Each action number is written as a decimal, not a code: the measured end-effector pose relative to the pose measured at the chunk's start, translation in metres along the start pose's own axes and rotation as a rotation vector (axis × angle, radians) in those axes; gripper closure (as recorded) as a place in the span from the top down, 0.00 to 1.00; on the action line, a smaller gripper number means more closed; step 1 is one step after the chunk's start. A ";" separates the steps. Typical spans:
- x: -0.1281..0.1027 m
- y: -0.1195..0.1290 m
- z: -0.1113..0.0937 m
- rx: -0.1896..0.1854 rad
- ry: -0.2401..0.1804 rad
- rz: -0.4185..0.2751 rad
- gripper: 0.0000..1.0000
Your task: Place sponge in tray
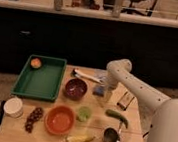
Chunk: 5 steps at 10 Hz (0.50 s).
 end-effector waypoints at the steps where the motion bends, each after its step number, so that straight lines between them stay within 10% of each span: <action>1: -0.004 -0.002 0.001 0.000 -0.003 -0.011 0.59; 5: -0.009 -0.005 0.012 -0.020 -0.007 -0.035 0.20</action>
